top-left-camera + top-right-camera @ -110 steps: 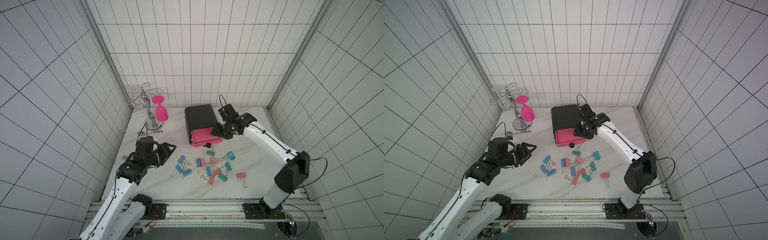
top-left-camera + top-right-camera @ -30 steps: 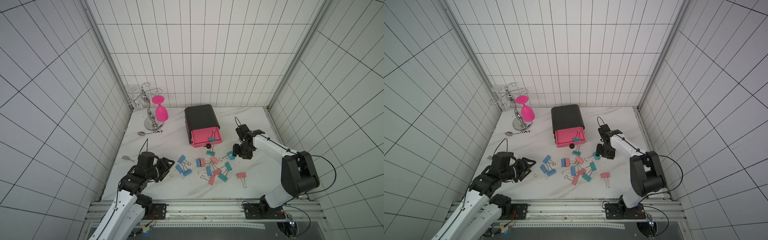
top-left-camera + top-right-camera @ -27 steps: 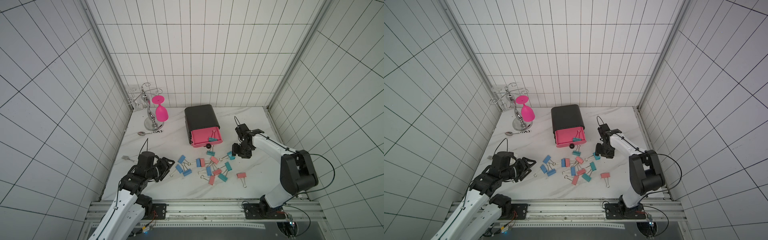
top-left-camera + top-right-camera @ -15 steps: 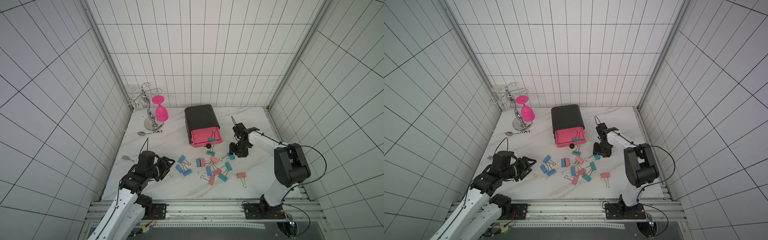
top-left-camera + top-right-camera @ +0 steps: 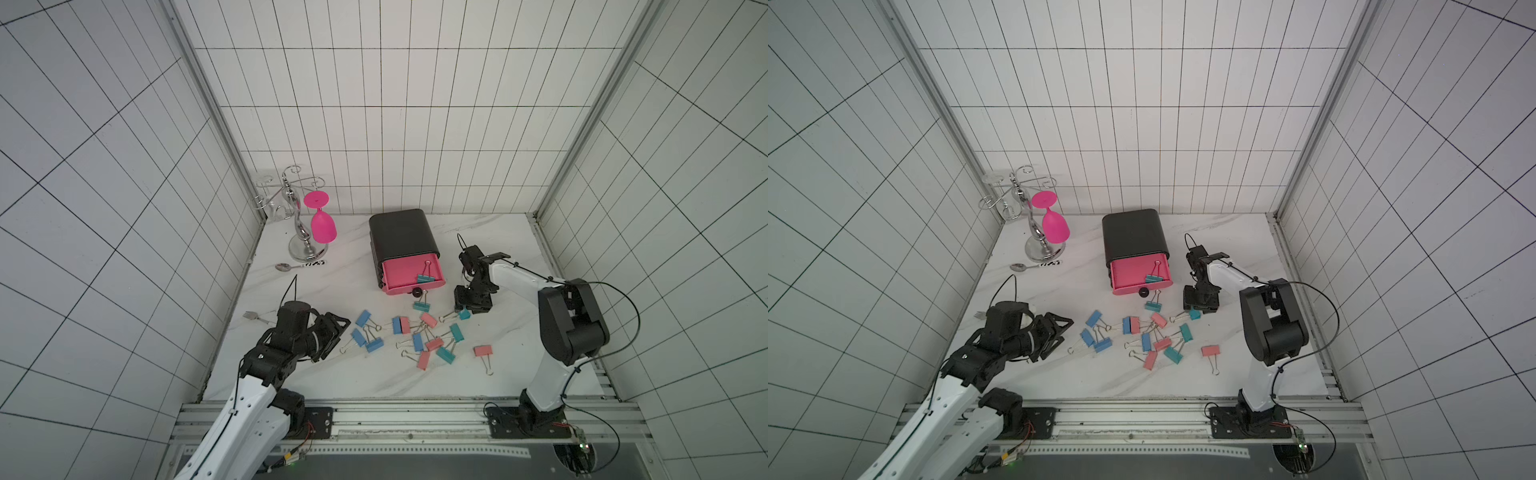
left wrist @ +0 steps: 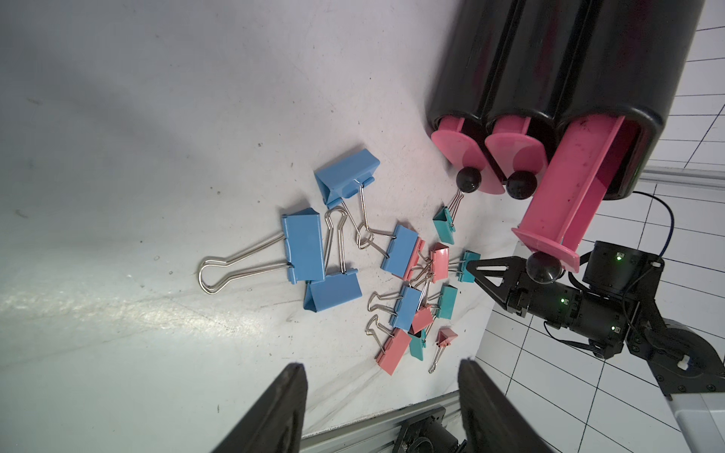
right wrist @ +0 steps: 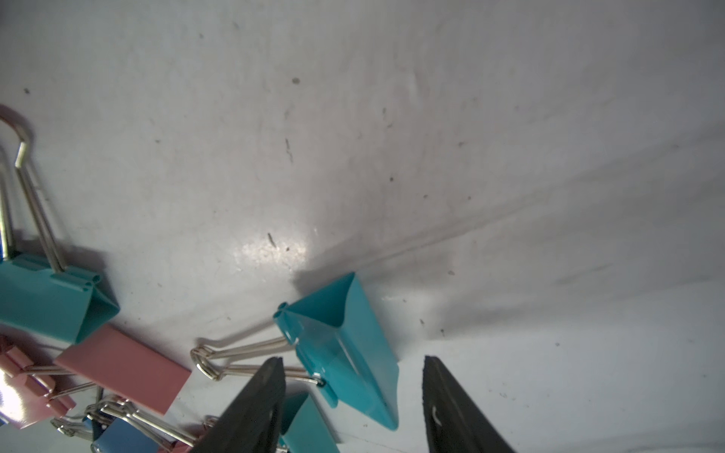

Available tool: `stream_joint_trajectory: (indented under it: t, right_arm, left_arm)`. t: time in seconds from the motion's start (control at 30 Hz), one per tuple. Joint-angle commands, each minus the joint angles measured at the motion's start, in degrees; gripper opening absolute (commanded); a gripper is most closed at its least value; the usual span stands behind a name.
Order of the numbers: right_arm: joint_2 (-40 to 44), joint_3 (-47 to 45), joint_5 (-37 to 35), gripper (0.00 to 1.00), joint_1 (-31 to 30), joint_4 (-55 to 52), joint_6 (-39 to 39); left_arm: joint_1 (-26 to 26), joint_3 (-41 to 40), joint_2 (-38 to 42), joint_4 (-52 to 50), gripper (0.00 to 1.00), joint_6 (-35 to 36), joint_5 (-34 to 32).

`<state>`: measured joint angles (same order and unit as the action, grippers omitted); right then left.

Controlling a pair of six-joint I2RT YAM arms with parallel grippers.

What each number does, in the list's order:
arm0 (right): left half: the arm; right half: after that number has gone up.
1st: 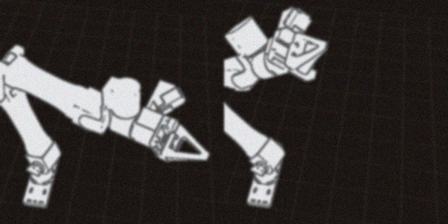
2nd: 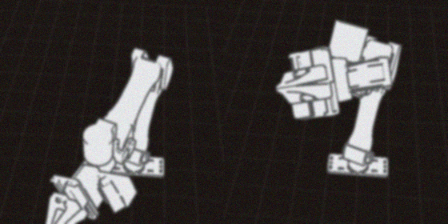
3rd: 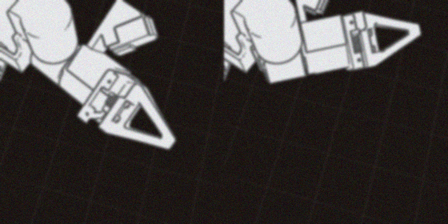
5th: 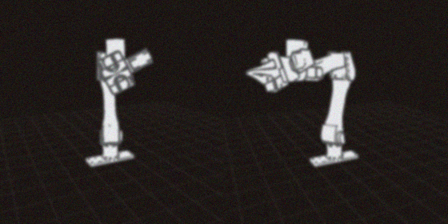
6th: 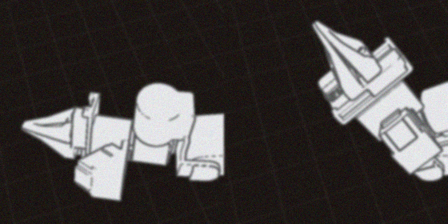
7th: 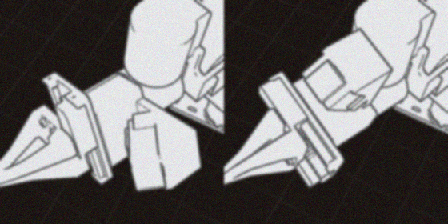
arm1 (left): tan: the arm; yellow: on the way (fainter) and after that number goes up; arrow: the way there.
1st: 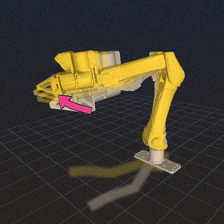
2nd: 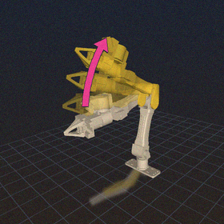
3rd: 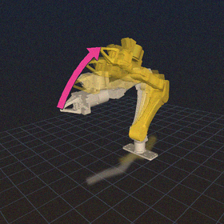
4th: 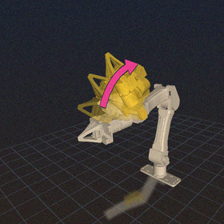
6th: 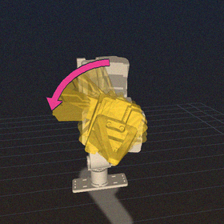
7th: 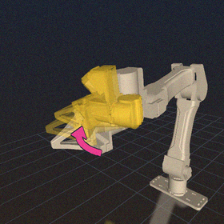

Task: Put the binder clips in the drawer according to color
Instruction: Pick up the binder clip at the center of the board.

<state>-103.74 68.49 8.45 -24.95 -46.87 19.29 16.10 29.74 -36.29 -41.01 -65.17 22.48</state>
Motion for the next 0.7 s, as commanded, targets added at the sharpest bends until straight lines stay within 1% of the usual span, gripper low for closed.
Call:
stream_joint_trajectory:
  t: [0.0,0.23,0.47,0.67]
  right_arm:
    - [-1.6,1.6,-1.2,0.58,-1.2,-1.6,-1.1]
    - [-2.9,2.2,-2.9,0.54,-1.3,-1.6,-0.4]
    - [-3.4,2.2,-4.5,0.44,-1.2,-1.7,0.0]
    - [-3.1,1.7,-5.5,0.38,-1.3,-1.9,0.2]
  left_arm:
    - [0.3,-0.6,0.0,1.0,0.65,-0.1,0.3]
    - [0.3,-0.4,0.3,0.7,0.65,0.0,0.5]
    - [0.3,-0.3,0.2,0.6,0.65,0.1,0.5]
    - [0.3,-0.2,0.1,0.8,0.65,0.1,0.6]
